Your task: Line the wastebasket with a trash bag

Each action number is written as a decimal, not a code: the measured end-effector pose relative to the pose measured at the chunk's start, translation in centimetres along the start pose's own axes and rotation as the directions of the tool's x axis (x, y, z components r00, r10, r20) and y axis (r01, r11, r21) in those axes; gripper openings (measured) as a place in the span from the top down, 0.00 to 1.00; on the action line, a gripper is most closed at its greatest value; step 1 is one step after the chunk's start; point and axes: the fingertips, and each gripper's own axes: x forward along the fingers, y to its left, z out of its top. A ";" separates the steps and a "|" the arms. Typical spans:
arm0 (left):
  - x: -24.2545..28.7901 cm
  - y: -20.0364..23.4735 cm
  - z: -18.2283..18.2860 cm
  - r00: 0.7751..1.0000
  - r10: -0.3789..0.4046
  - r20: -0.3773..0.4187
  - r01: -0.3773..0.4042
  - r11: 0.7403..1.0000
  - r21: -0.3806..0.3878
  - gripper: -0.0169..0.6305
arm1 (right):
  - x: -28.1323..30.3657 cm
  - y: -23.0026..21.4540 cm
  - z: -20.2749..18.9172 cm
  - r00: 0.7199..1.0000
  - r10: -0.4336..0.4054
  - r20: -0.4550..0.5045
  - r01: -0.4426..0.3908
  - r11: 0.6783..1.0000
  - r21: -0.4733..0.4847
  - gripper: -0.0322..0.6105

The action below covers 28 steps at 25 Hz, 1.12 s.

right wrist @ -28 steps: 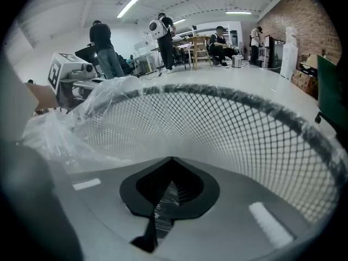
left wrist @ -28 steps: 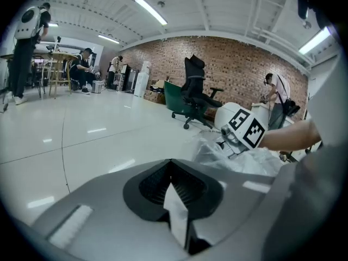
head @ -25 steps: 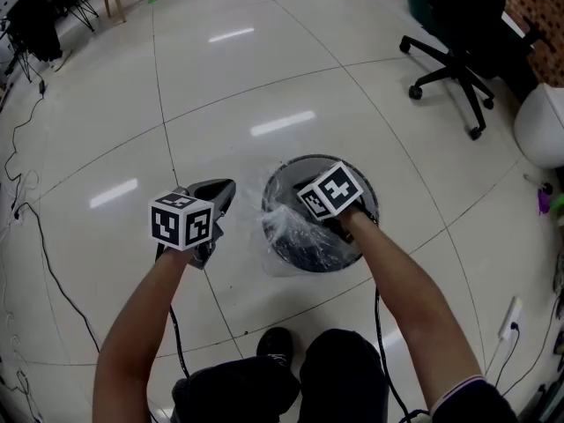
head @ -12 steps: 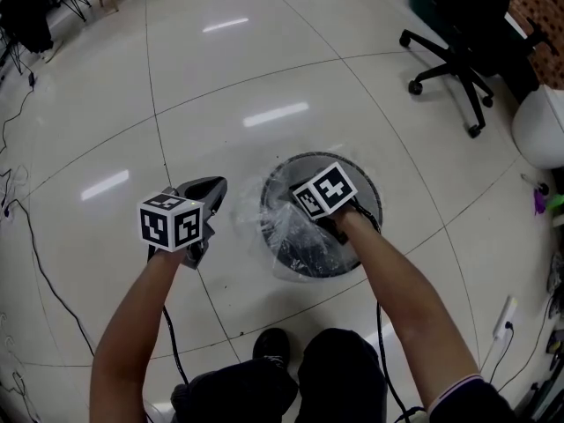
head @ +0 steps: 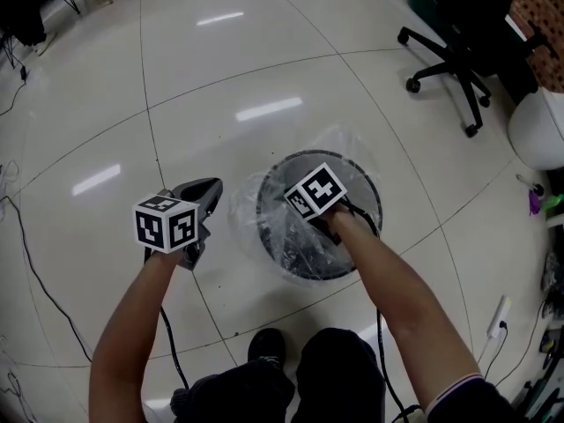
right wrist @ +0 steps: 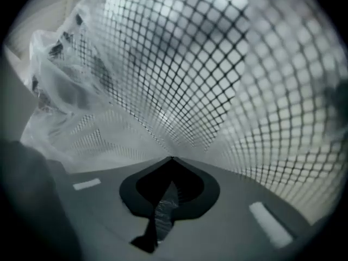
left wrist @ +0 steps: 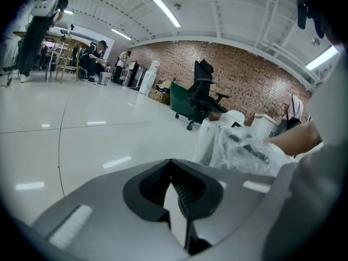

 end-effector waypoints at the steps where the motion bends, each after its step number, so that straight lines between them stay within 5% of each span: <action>1: 0.0 0.1 0.0 1.000 0.000 0.001 0.000 1.000 -0.003 0.95 | 0.2 0.1 -0.2 1.000 -0.001 -0.009 0.001 1.000 -0.004 0.95; 21: -1.2 -0.7 1.0 1.000 0.007 0.023 -0.007 1.000 -0.004 0.95 | 0.3 3.9 0.5 0.999 -0.040 -0.033 0.038 0.997 -0.059 0.95; 28: -2.1 -0.1 0.7 0.999 0.025 0.024 -0.024 1.000 -0.018 0.95 | 0.8 5.3 0.7 1.000 0.006 -0.024 -0.007 0.999 -0.041 0.95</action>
